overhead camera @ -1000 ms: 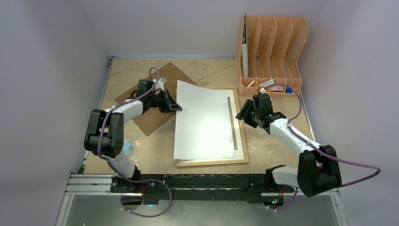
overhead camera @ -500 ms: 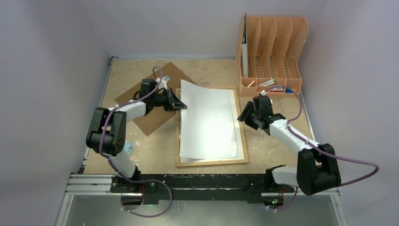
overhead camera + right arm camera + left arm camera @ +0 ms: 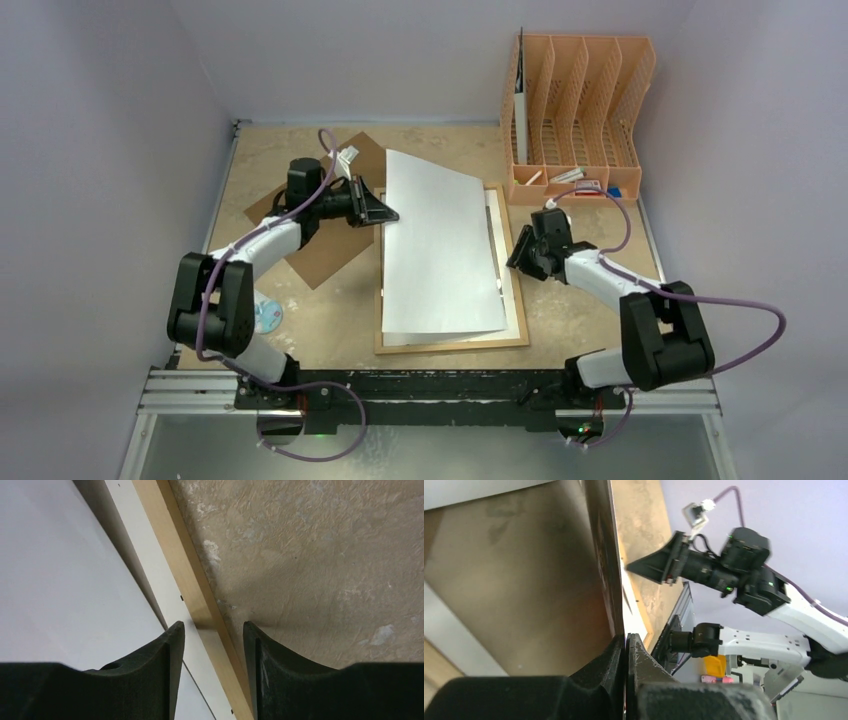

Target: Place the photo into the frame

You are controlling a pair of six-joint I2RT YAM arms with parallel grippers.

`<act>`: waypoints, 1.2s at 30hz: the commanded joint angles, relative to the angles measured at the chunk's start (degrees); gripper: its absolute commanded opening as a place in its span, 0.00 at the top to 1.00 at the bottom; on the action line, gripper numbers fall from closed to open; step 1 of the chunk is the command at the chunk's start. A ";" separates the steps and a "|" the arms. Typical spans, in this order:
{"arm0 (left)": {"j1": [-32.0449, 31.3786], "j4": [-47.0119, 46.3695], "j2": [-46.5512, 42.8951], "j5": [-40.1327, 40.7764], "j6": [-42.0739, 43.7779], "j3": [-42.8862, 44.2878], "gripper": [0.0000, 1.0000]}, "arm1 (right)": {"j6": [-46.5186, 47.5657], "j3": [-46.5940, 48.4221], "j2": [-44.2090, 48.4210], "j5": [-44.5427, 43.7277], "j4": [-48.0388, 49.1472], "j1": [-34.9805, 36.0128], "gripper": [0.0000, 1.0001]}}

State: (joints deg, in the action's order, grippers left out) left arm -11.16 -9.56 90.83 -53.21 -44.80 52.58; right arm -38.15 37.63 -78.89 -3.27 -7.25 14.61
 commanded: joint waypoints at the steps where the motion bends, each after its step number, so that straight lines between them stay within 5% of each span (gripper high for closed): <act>1: -0.90 -5.78 -4.96 -3.69 -2.85 -1.49 1.00 | 3.21 -0.23 -2.30 1.12 1.52 -0.13 0.50; 11: -5.10 -24.91 -4.78 -3.78 -18.74 -3.08 1.00 | 4.49 0.23 -4.58 1.12 1.77 -0.12 0.66; 22: -5.28 -24.87 -5.66 -2.63 -22.74 0.48 1.00 | 3.59 1.49 -2.45 -1.10 -0.19 -0.11 0.58; 31: -5.20 -18.50 1.36 -3.59 -15.12 0.03 1.00 | 1.40 3.16 1.37 -7.24 -4.69 -0.34 0.45; 36: -4.40 5.58 4.65 -2.23 2.73 5.02 1.00 | 0.89 3.34 2.50 -8.67 -6.29 -0.68 0.41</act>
State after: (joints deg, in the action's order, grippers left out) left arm -16.25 -23.35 93.56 -55.72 -58.54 52.10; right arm -36.07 38.70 -77.82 -8.29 -10.50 14.41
